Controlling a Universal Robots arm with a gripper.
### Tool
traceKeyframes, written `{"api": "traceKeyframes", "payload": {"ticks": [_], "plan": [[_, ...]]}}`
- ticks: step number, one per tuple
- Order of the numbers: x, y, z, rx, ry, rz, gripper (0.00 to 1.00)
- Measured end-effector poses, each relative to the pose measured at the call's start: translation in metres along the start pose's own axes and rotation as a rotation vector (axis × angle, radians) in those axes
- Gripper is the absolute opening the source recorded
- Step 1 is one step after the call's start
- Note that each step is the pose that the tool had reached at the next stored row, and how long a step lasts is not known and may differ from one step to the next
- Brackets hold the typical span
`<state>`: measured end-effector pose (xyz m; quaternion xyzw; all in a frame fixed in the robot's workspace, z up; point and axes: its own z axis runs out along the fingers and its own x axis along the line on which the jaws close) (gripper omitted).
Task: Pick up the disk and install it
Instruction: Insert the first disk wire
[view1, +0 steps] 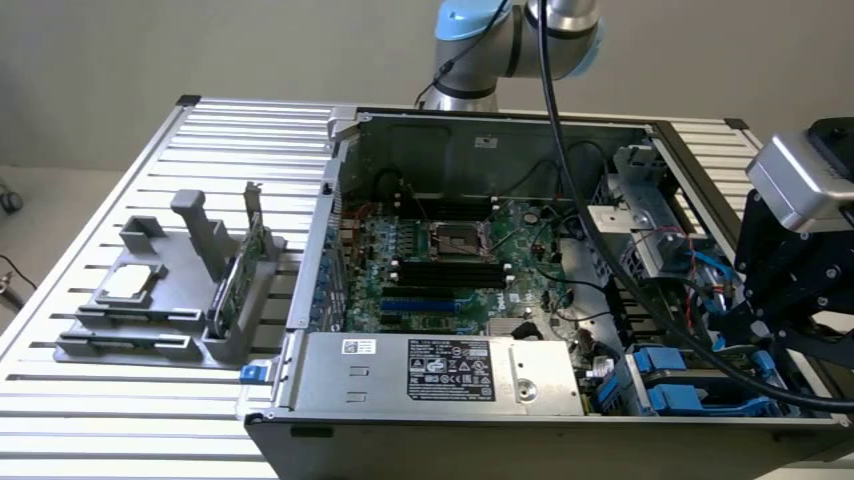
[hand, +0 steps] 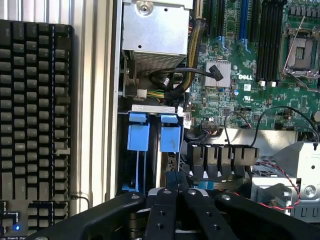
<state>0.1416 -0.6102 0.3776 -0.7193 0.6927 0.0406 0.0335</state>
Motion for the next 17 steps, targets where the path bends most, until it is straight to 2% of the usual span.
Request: {"api": "traceKeyframes", "payload": {"ticks": [9, 17], "plan": [[0.0, 0.0, 0.0, 0.0166, -0.0014, 0.157, 0.11], [0.0, 0.0001, 0.0001, 0.0297, -0.0059, 0.287, 0.11]]}}
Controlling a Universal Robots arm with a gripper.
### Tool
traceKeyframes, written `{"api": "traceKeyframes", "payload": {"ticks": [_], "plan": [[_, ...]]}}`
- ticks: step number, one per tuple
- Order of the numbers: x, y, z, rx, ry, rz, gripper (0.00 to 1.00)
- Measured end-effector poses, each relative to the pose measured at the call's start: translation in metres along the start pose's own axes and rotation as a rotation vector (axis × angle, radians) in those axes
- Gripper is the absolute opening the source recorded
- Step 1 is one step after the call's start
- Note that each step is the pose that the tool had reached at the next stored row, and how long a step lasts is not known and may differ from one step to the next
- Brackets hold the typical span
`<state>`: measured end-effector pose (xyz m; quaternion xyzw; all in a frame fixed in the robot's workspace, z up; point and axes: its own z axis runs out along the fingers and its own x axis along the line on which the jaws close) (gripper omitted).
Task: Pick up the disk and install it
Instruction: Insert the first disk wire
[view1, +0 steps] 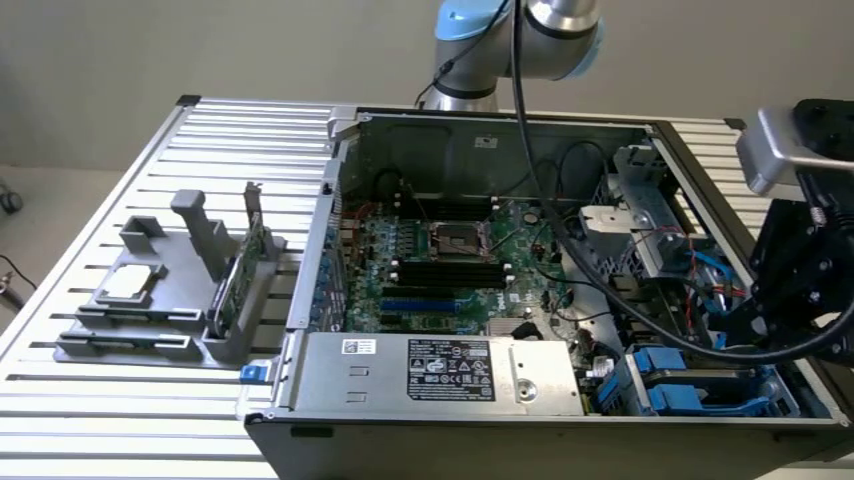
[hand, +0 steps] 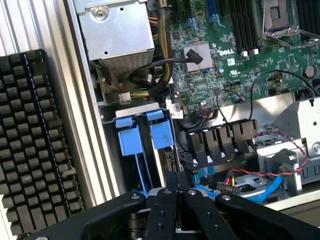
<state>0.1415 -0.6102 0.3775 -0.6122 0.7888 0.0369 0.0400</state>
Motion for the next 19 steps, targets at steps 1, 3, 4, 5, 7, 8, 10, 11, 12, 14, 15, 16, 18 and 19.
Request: {"api": "traceKeyframes", "payload": {"ticks": [1, 3, 4, 5, 7, 8, 10, 11, 12, 14, 15, 16, 18, 19], "plan": [[0.0, 0.0, -0.0001, 0.0008, -0.0011, 0.013, 0.11], [0.0, 0.0002, -0.0002, 0.0009, -0.0033, 0.037, 0.11], [0.0001, 0.0002, -0.0001, -0.0003, -0.0051, 0.049, 0.11], [0.0001, 0.0003, -0.0001, -0.0023, -0.007, 0.059, 0.11], [0.0001, 0.0004, -0.0003, -0.0059, -0.0102, 0.079, 0.11], [0.0001, 0.0004, -0.0003, -0.0081, -0.0119, 0.09, 0.11], [0.0001, 0.0004, -0.0006, -0.0122, -0.0145, 0.111, 0.11], [0.0001, 0.0005, -0.0006, -0.0137, -0.0152, 0.122, 0.11], [0.0001, 0.0005, -0.0007, -0.015, -0.0157, 0.133, 0.11], [0.0001, 0.0004, -0.0007, -0.0169, -0.0165, 0.155, 0.11], [0.0, 0.0004, -0.0008, -0.0173, -0.0167, 0.167, 0.11], [0.0, 0.0004, -0.0009, -0.0176, -0.017, 0.179, 0.11], [0.0, 0.0004, -0.001, -0.0182, -0.0175, 0.203, 0.11], [0.0, 0.0004, -0.0011, -0.0184, -0.0178, 0.215, 0.11]]}}
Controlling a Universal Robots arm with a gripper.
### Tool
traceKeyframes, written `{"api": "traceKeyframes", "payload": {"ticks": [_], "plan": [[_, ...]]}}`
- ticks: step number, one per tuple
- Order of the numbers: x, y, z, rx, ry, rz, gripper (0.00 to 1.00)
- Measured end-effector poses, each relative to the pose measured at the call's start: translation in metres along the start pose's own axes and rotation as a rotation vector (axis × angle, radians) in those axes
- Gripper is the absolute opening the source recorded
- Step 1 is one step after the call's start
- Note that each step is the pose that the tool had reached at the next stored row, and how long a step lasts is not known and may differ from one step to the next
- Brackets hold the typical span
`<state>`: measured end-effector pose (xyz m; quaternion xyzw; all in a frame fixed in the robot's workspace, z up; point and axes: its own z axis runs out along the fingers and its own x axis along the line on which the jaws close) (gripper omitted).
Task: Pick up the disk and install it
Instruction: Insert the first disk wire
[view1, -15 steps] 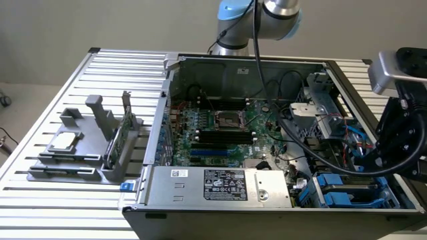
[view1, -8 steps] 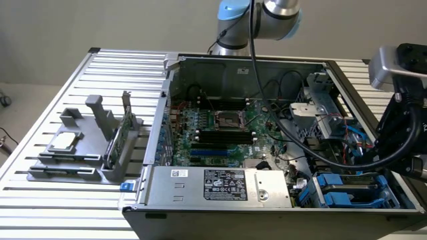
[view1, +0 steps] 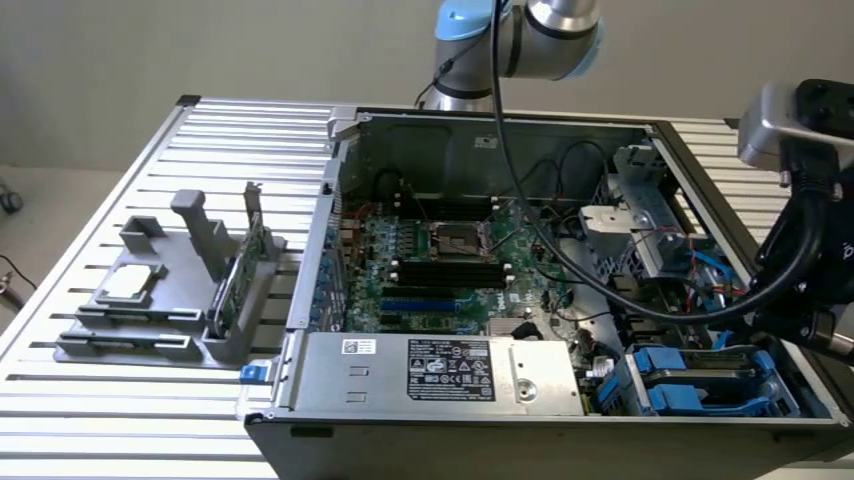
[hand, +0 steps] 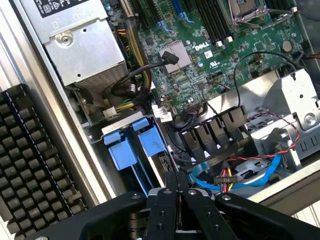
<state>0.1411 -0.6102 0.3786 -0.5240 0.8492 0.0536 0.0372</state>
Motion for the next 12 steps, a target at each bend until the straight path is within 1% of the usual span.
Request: {"api": "traceKeyframes", "payload": {"ticks": [2, 12], "plan": [[0.0, 0.0, 0.0, 0.0007, -0.0009, 0.025, 0.11], [0.0, 0.0, -0.0001, 0.0132, -0.0066, 0.168, 0.11]]}}
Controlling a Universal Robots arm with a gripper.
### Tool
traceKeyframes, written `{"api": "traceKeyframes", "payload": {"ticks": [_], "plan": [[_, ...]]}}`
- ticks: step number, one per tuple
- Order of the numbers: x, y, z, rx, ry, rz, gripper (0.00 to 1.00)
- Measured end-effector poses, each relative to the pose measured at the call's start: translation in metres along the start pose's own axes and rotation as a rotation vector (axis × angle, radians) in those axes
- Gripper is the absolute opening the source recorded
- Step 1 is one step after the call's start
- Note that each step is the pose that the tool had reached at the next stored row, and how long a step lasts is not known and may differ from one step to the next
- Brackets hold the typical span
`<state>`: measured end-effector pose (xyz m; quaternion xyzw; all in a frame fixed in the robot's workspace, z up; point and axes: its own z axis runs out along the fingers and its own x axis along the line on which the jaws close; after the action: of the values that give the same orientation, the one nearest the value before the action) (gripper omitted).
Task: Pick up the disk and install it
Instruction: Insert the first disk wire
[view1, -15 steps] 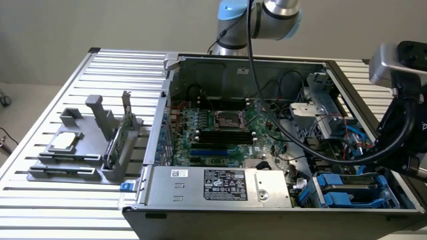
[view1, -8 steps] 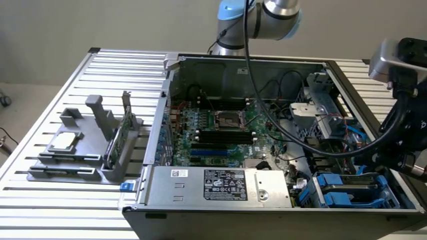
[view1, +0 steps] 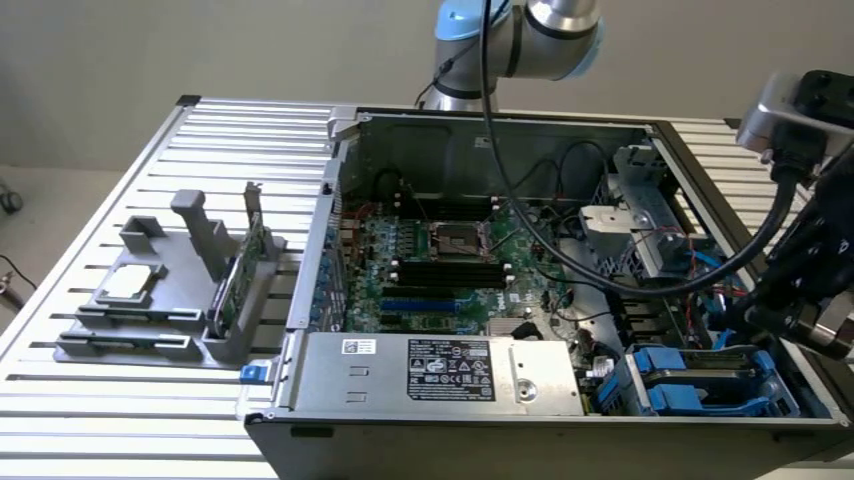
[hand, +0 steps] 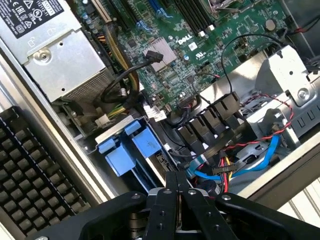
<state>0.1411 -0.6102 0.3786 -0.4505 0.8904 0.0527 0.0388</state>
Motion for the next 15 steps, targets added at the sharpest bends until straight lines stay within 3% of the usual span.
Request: {"api": "traceKeyframes", "payload": {"ticks": [15], "plan": [[0.0, 0.0, 0.0, 0.0166, -0.0077, 0.209, 0.11]]}}
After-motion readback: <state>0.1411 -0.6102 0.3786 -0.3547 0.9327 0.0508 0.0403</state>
